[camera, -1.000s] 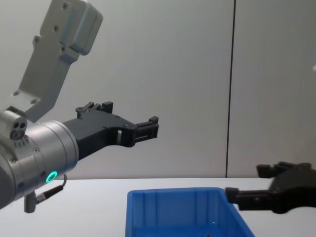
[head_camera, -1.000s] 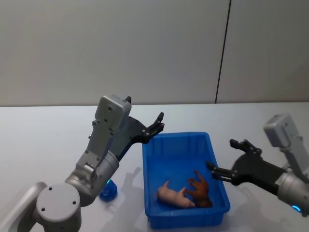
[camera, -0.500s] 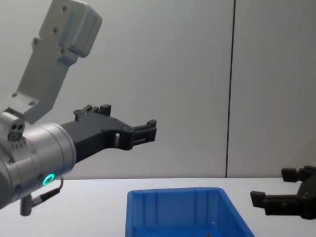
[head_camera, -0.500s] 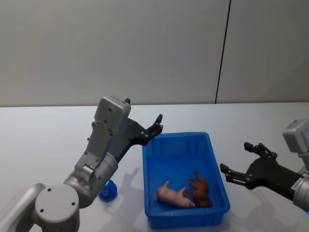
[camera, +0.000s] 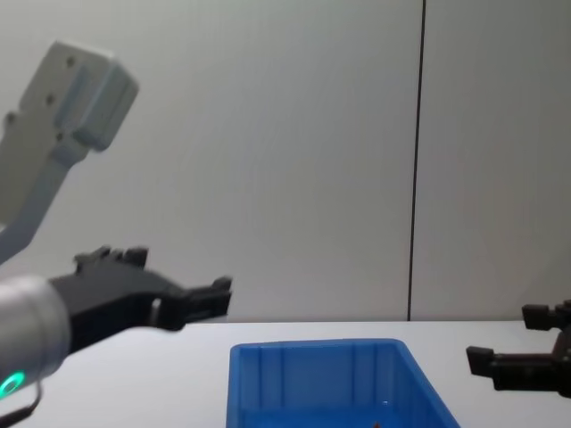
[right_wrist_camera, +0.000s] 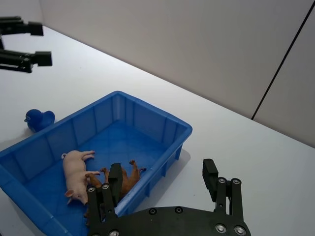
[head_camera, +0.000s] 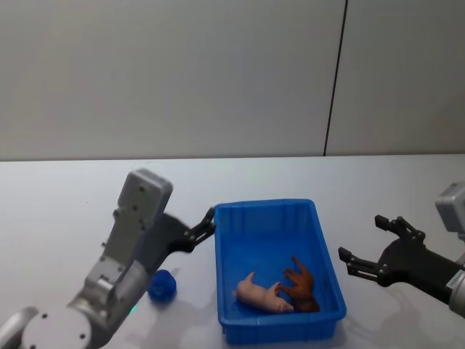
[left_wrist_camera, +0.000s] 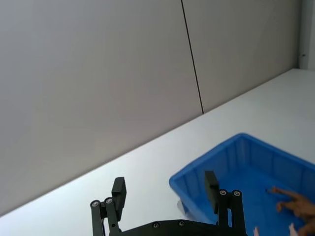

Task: Pick up the two dolls from the table and place them into the box.

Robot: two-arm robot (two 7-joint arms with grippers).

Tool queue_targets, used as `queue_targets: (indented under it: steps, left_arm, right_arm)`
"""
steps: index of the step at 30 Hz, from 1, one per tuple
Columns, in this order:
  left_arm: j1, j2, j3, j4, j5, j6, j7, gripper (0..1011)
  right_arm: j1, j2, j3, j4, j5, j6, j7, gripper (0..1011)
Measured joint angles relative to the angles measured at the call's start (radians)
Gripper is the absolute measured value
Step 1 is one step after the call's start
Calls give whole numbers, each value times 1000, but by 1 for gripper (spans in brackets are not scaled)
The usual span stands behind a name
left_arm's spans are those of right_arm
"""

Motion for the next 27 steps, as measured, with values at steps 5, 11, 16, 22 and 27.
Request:
queue_targets:
  steps: [5,11,16,22,27]
  left_arm:
    - [49,39,-9,-20,-39,10,18,1001]
    - [87,69,-17,-20,-74,12,19,1001]
    - [101,81,-23,-1,-93,9,-2,1001]
    - [104,86,-29,40,-104,1,-42,1001]
    - [94,83,-33,84,-104,-4,-77,1001]
  right_arm:
    - [-3,3,2,-1,3,-2,-1,1001]
    - [-4,5,3,-1,4,-3,-1,1001]
    - [-5,6,3,-2,5,-4,-2,1001]
    - [-6,7,4,-2,6,-4,-2,1001]
    - [-6,7,5,-2,6,-5,-2,1001]
